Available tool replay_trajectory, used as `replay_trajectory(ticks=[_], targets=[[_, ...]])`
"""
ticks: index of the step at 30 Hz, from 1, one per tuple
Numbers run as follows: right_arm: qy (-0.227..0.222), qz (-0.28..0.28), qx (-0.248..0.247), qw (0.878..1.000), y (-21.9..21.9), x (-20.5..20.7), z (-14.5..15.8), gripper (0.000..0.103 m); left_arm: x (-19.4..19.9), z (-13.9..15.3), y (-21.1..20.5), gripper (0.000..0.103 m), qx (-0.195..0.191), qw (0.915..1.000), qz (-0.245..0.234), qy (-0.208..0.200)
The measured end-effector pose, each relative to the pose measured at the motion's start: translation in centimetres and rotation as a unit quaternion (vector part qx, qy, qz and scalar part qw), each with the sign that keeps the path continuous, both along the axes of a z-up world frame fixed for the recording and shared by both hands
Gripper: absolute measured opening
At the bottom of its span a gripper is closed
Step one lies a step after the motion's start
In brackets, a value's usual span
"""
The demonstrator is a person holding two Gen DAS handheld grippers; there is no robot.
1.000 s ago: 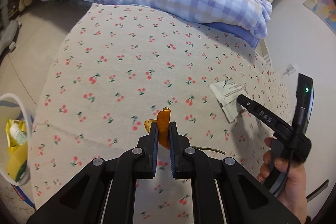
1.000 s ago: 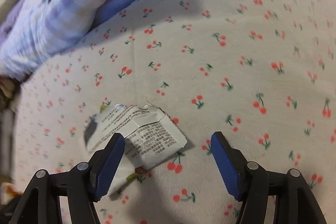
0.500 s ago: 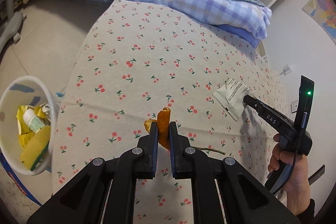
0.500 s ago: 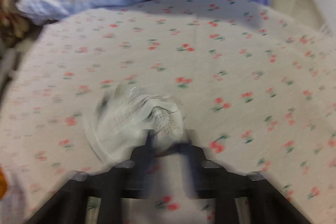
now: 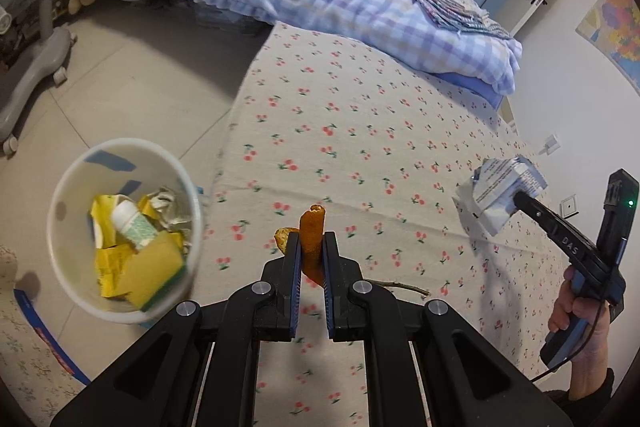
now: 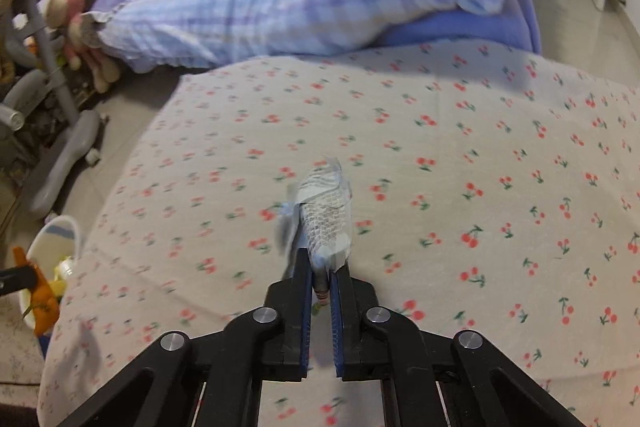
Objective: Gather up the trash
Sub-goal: 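Carry peel and wrapper over the wastebasket and open both tools to drop them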
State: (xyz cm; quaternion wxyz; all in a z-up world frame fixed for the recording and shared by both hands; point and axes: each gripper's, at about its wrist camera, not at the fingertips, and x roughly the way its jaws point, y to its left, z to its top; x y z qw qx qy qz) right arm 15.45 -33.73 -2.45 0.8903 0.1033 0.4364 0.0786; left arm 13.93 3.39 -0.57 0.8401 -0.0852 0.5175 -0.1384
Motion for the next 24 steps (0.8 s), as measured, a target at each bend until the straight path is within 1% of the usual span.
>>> replay_trajectory(ticks=[4,11,19,24], targets=[[-0.023,0.02,-0.004,1.0,1.9,-0.9,1.4,0.005,-0.5,0.6,2.6,0.01,0.008,0.9998,0.014,-0.014],[-0.049,0.063,-0.008,0.997,6.1,-1.7,3.0,0.005,-1.2,0.5,7.4,0.01,0.016,0.9985,0.048,-0.021],[-0.063,0.108,0.002,0.992,11.2,-1.5,4.2,0.005,-1.3,-0.6,13.2,0.01,0.015,0.9946,0.102,-0.01],[-0.067,0.135,0.004,0.989,14.3,-1.4,4.5,0.005,-0.9,-1.2,15.4,0.01,0.01,0.9917,0.128,-0.004]])
